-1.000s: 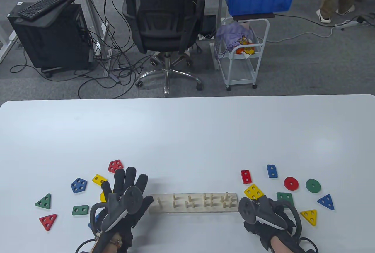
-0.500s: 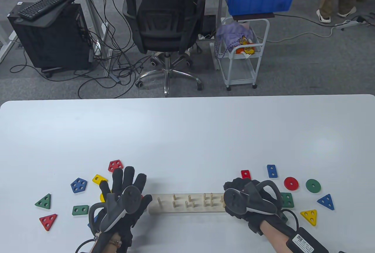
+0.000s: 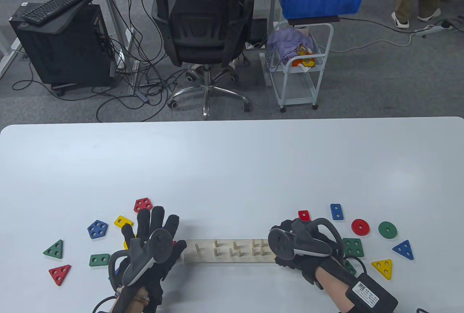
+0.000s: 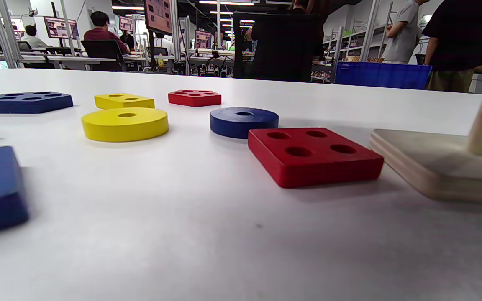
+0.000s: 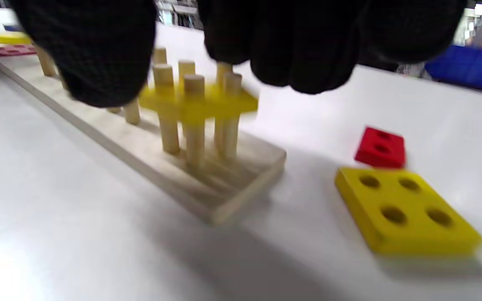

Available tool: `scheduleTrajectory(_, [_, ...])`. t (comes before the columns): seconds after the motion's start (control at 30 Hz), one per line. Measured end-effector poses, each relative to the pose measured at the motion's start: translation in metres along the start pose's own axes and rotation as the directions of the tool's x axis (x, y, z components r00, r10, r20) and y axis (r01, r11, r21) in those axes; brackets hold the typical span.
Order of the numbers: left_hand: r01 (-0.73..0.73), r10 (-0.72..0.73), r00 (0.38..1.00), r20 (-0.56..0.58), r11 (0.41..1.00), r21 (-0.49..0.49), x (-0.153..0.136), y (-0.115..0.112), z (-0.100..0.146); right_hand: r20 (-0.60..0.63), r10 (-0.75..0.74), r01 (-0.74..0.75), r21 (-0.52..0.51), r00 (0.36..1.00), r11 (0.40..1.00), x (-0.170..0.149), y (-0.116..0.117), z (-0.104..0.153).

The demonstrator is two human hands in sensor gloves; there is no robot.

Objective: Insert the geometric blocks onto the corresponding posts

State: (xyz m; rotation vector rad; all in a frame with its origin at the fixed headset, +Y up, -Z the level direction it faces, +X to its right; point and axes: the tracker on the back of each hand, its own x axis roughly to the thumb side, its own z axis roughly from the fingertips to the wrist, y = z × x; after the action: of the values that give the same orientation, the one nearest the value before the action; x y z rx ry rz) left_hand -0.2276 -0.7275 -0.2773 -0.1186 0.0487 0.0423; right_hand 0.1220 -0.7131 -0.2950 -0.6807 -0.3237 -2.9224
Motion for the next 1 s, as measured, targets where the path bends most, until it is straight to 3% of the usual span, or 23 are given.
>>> scheduleTrajectory(0.1, [-0.002, 0.002, 1.0, -0.001, 1.0, 0.0, 0.0, 0.0, 0.0, -0.106, -0.144, 0.132, -0.117, 0.984, 0.984, -0.026, -0.009, 0.007])
scheduleTrajectory(0.17, [-0.003, 0.003, 1.0, -0.001, 1.0, -0.001, 0.0, 0.0, 0.0, -0.188, -0.187, 0.165, -0.125, 0.964, 0.978, -0.045, -0.013, 0.01])
scheduleTrajectory(0.27, [-0.003, 0.003, 1.0, 0.001, 1.0, -0.003, 0.0, 0.0, 0.0, -0.329, -0.134, 0.107, -0.098, 0.935, 0.989, -0.069, -0.009, 0.014])
scheduleTrajectory(0.4, [-0.002, 0.002, 1.0, 0.0, 1.0, -0.003, 0.0, 0.0, 0.0, -0.426, -0.061, 0.087, 0.043, 0.903, 0.995, -0.074, 0.013, 0.013])
scheduleTrajectory(0.6, [0.0, 0.0, 1.0, -0.002, 1.0, -0.011, 0.0, 0.0, 0.0, -0.424, 0.041, 0.0, 0.094, 0.905, 0.996, -0.057, 0.035, 0.001])
scheduleTrajectory(1.0, [-0.001, 0.0, 1.0, -0.01, 1.0, -0.016, -0.001, 0.0, 0.0, -0.414, 0.143, -0.102, 0.12, 0.899, 0.987, -0.044, 0.042, -0.005])
